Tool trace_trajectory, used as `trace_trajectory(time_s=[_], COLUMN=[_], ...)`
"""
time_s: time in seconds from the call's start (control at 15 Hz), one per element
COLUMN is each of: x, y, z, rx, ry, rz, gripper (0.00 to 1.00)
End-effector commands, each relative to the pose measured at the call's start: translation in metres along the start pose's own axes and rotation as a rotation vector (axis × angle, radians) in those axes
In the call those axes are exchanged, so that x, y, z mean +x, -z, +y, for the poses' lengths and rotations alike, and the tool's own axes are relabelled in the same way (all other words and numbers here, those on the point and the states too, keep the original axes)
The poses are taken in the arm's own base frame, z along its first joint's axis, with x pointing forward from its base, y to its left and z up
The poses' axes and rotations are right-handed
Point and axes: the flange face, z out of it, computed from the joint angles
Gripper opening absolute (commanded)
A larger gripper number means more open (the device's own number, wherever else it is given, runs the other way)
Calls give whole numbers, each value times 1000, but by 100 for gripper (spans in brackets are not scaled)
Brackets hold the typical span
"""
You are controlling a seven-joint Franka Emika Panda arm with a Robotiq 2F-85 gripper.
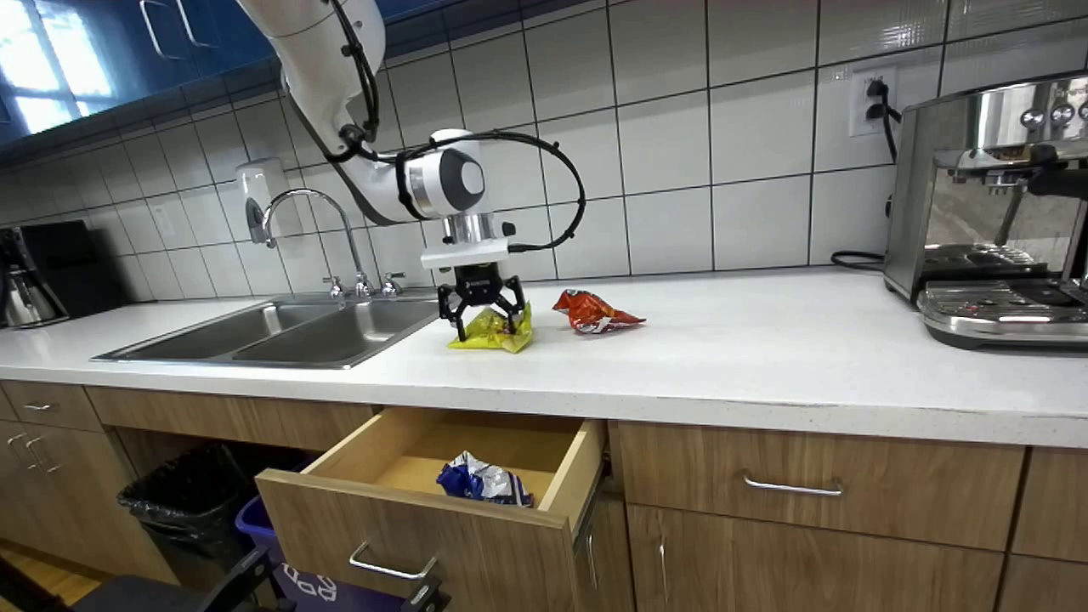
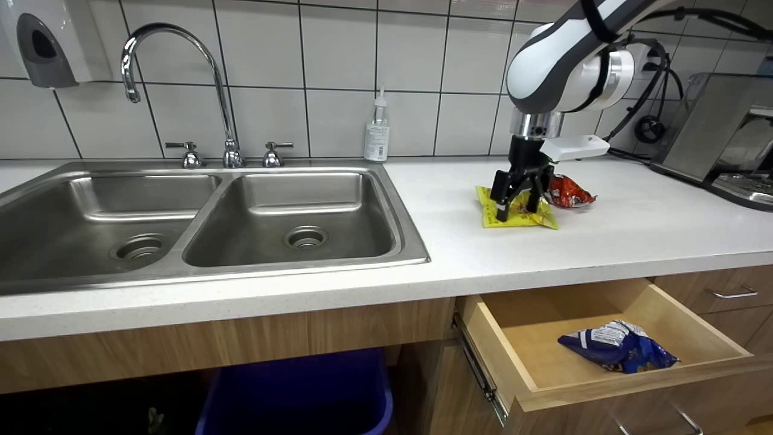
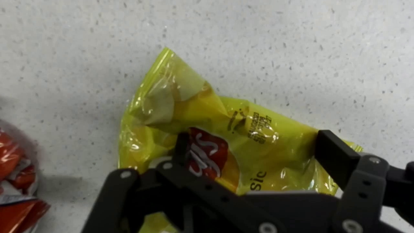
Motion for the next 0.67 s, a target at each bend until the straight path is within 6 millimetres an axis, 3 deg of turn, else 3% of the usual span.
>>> trace_trajectory(time_s=[0.0, 0.6], x=[-26, -82], y=[9, 5], z=[-5, -27], rx=[8, 21], ry=[-2, 14], rz=[-15, -57], gripper=[100, 100])
